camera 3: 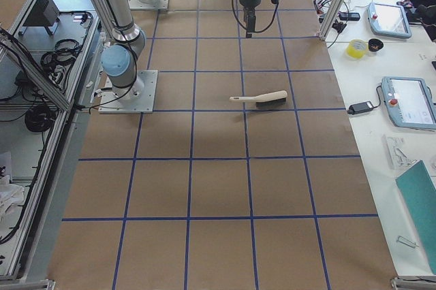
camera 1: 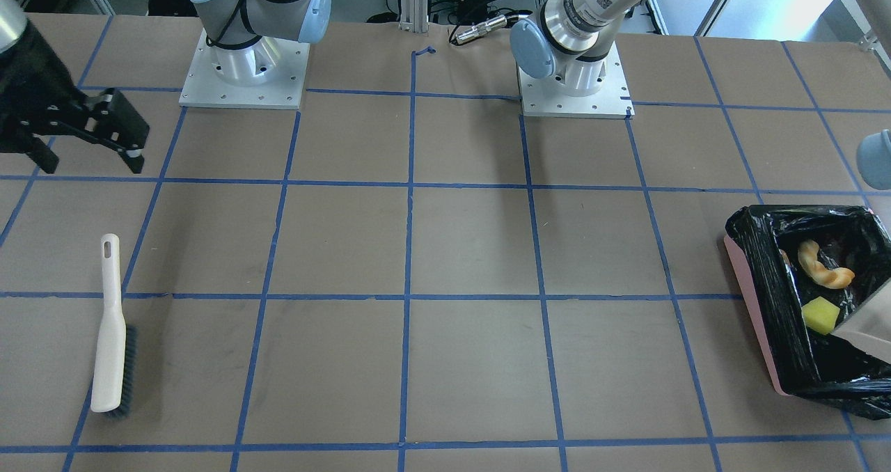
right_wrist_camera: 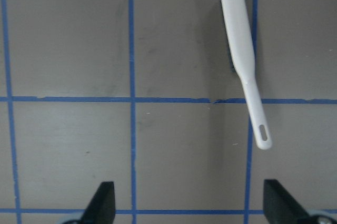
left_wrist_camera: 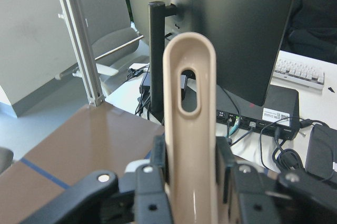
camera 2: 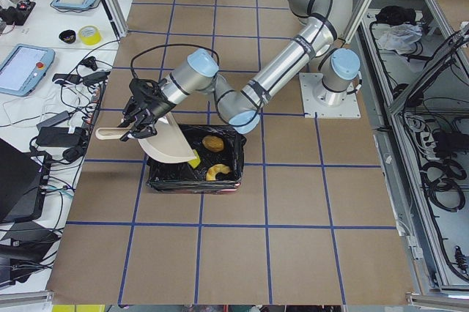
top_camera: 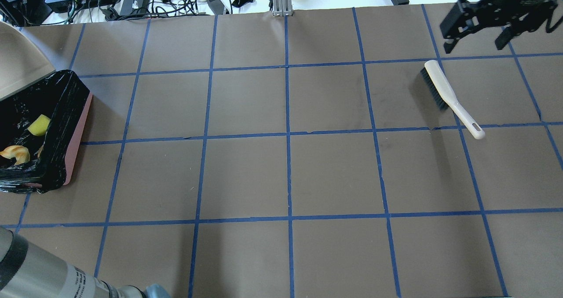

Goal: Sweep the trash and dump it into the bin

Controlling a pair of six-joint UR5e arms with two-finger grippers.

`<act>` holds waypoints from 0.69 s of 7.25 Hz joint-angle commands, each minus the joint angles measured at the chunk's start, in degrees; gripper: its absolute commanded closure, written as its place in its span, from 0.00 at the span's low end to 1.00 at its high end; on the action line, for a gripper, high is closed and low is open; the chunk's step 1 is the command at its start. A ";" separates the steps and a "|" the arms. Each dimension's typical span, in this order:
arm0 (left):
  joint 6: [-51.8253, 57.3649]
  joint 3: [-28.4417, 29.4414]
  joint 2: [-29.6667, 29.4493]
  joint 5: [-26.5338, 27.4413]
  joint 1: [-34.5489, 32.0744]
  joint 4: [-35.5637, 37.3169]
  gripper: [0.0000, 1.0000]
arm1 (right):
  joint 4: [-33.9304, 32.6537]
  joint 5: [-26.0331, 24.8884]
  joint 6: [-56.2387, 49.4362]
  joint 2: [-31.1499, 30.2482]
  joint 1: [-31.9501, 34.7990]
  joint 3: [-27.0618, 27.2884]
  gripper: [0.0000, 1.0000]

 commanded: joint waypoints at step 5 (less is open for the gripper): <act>-52.46 2.96 1.12 21.21 -22.31 -34.00 1.00 | -0.41 0.53 12.49 -0.91 9.56 2.76 0.02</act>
